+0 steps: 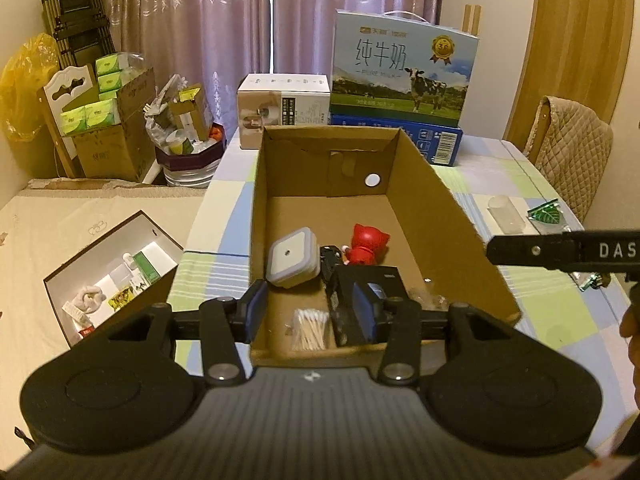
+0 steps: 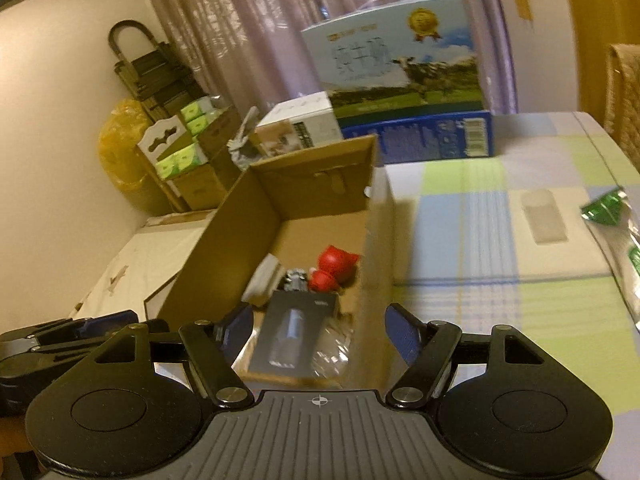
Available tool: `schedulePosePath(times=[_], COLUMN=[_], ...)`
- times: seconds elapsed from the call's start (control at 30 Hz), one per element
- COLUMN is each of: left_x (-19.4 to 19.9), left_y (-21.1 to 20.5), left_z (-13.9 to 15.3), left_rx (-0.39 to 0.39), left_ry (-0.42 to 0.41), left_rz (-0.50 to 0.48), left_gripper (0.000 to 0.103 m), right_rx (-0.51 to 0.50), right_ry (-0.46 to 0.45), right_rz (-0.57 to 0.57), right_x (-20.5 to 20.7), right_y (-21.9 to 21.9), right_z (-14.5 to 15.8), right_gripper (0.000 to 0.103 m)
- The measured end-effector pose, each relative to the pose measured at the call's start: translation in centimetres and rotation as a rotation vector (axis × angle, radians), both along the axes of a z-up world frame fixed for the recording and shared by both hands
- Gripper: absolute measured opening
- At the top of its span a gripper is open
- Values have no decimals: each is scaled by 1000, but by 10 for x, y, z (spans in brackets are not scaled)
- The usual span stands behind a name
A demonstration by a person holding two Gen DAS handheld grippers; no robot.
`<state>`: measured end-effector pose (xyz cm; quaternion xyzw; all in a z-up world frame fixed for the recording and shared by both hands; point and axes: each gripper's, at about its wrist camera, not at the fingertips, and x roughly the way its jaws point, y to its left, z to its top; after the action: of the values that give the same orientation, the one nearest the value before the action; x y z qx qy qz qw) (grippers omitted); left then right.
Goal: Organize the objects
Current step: 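Lower both items into the cardboard box and open both tools, then withdraw both tools from the box toward the silver bag and cable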
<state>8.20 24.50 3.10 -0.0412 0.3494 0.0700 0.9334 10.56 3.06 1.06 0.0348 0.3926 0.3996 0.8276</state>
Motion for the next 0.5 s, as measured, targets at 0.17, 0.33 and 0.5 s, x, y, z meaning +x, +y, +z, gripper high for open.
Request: schedulePosePath(times=[0.17, 0.33, 0.5], left_x=[-11, -24, -36], left_y=[-12, -30, -48], left_z=[3, 8, 15], left_rx=[-15, -31, -49], left_ry=[-1, -6, -11], left_rz=[-7, -16, -27], left_gripper=[45, 48, 53], right_rx=[-7, -16, -33], right_ry=[-1, -19, -34], right_rz=[-38, -58, -85], right_x=[-14, -29, -39], right_y=[-28, -52, -76], right_z=[5, 11, 16], right_gripper=[70, 70, 70])
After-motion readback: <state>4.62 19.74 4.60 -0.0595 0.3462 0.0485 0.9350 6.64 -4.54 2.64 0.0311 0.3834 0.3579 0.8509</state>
